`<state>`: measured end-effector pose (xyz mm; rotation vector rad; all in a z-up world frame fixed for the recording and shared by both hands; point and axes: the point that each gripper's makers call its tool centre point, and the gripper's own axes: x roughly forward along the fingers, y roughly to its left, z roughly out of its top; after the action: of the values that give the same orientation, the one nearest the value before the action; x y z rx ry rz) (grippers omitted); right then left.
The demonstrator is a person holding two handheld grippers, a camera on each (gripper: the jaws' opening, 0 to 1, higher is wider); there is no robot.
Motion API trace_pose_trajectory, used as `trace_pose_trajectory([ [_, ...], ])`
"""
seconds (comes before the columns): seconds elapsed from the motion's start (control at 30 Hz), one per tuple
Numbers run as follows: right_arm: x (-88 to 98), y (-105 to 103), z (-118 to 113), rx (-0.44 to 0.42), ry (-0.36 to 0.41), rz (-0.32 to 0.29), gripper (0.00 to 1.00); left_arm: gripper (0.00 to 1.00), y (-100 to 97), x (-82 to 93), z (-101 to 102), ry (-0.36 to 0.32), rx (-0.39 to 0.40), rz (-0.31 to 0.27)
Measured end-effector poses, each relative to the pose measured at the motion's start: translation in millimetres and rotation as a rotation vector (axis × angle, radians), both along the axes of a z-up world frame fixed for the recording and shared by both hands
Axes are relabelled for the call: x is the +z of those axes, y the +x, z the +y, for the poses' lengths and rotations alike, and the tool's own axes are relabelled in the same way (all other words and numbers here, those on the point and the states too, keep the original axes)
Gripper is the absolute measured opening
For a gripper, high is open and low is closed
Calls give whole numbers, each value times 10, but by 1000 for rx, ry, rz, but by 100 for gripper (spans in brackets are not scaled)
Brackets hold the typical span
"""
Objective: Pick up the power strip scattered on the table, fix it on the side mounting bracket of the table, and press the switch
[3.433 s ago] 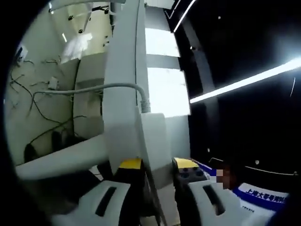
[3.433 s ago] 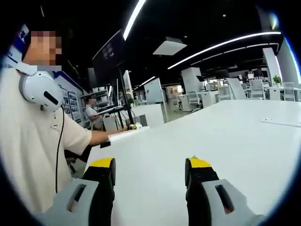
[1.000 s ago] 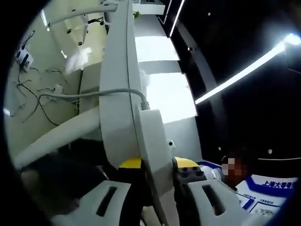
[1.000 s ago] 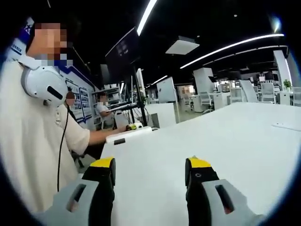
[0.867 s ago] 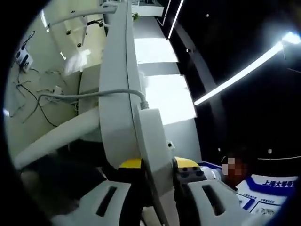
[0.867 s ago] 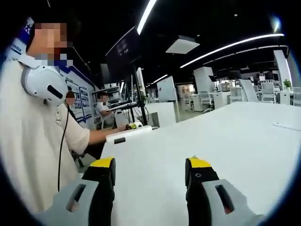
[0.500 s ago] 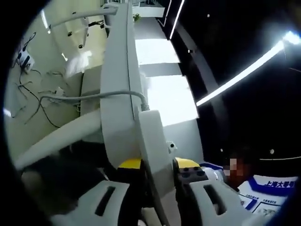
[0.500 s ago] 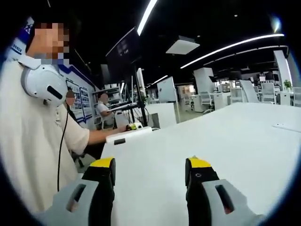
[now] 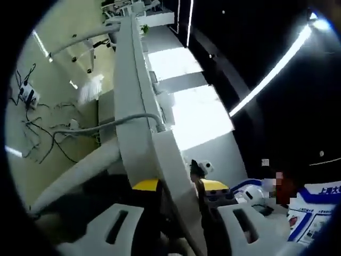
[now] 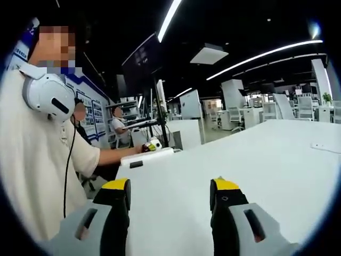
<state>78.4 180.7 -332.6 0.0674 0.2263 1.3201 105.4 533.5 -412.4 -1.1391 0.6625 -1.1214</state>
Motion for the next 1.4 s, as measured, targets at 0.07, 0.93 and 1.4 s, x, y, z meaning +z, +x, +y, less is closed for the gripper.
trace_pose_trajectory([
  [0.07,17,1,9,2,3,-3,56,34,-28,35,-22,7,15,4],
  [0.93,251,21,64,20,99,-54,56,42,237,550,469,150,357,-251],
  [1.4,365,56,-99,-12,113,-84,57,42,-3,854,168,276,365,-408],
])
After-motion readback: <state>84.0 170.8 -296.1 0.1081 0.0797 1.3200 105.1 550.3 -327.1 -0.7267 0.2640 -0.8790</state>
